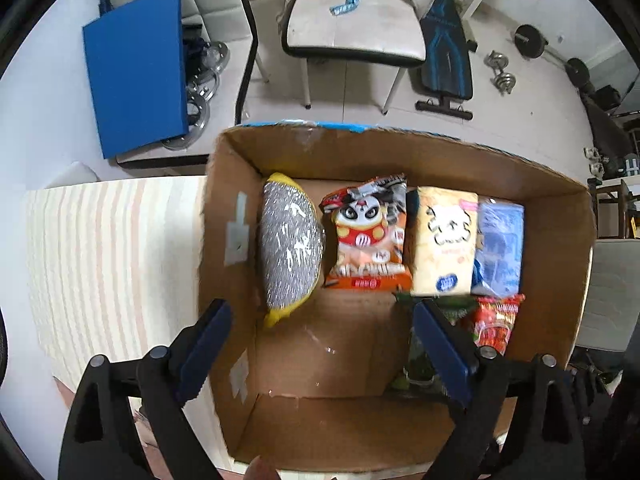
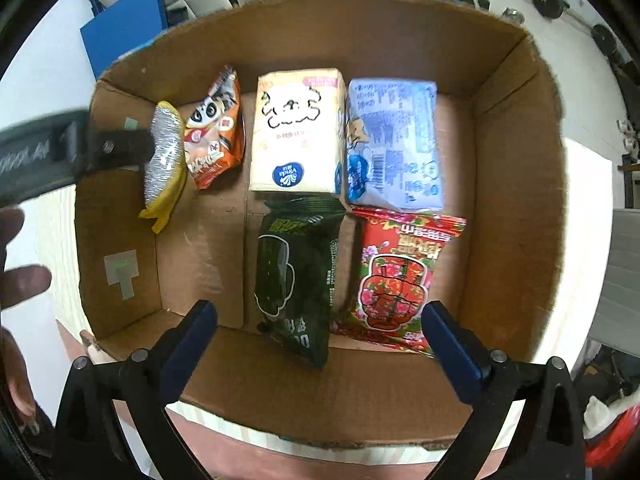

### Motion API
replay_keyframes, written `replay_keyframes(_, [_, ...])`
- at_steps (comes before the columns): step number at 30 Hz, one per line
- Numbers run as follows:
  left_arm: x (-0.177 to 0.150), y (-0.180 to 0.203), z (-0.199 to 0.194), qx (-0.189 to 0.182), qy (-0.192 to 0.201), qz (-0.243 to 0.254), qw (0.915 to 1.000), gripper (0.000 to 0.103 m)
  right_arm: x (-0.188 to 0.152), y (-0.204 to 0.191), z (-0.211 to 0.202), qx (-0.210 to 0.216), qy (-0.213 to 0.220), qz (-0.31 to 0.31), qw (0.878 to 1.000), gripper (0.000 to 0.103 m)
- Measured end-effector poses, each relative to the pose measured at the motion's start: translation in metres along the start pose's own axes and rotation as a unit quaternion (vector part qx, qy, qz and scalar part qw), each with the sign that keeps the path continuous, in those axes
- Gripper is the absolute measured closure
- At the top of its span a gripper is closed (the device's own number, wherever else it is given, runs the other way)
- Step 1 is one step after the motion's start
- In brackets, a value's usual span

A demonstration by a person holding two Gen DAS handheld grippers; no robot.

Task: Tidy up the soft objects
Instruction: 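Carry sponge and green bag into the box and release them, then grasp the lilac cloth with left tool while right reaches black pouch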

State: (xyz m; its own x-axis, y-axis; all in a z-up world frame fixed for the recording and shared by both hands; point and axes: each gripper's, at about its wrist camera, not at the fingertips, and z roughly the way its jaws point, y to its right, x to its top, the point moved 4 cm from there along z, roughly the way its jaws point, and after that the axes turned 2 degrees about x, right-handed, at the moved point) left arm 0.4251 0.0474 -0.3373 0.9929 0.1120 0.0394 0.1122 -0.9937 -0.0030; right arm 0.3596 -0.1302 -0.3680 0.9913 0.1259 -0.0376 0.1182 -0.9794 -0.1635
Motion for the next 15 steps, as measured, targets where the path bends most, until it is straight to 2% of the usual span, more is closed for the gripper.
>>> replay_keyframes(6, [-0.042, -0.011, -0.031, -0.021, 0.054, -0.018, 0.9981, 0.010, -0.017, 0.003, -0.024, 0.008, 0.028, 0.001, 1.000, 0.000])
replay_keyframes(9, [-0.067, -0.011, -0.045, -0.014, 0.082, -0.008, 0.9965, 0.010, -0.031, 0.001, -0.033, 0.021, 0.047, 0.006, 0.999, 0.000])
replay_keyframes(15, [-0.106, -0.016, -0.060, -0.001, 0.109, -0.004, 0.9940, 0.010, -0.061, -0.003, -0.050, 0.058, 0.079, 0.022, 0.995, 0.000])
